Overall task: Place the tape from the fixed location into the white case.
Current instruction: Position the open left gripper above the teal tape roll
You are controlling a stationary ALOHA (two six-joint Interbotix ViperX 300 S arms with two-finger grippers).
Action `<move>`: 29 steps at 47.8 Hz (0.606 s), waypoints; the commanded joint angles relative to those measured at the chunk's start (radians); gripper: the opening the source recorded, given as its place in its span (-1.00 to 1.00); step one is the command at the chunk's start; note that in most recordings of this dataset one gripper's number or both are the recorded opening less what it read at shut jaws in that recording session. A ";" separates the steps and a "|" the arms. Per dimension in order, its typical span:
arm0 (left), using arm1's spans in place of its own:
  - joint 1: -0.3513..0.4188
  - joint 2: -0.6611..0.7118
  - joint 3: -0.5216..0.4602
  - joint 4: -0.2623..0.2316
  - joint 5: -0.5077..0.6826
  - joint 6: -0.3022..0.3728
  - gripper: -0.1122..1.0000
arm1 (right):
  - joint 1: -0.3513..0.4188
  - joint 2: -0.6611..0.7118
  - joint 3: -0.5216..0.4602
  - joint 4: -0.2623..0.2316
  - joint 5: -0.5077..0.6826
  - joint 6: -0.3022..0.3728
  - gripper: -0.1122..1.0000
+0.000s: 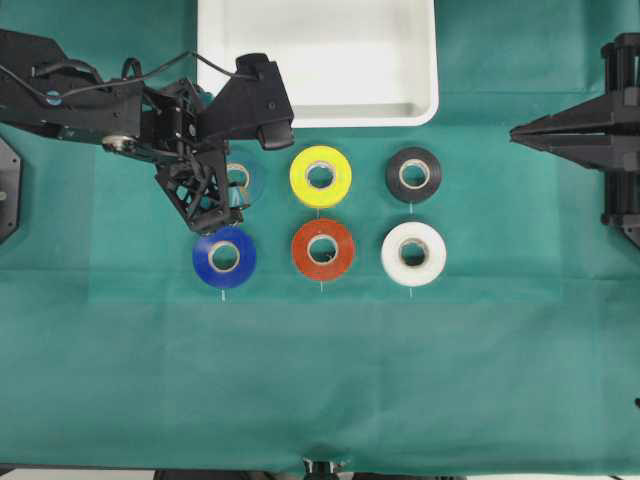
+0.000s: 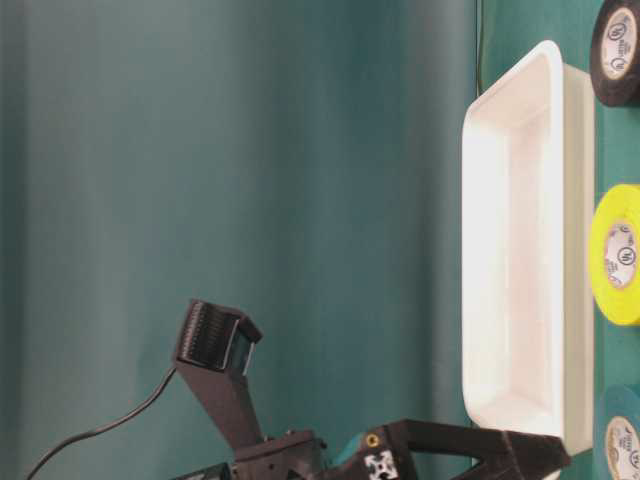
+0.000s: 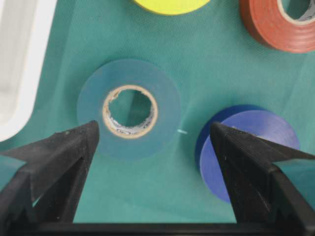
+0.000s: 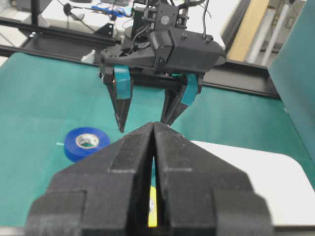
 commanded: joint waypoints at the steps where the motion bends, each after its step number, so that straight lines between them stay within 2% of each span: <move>1: -0.011 -0.006 -0.009 0.002 -0.018 -0.002 1.00 | -0.002 0.006 -0.028 0.000 -0.003 0.002 -0.80; 29: -0.014 0.072 0.012 0.002 -0.087 0.000 1.00 | -0.003 0.012 -0.026 0.000 -0.005 0.002 -0.80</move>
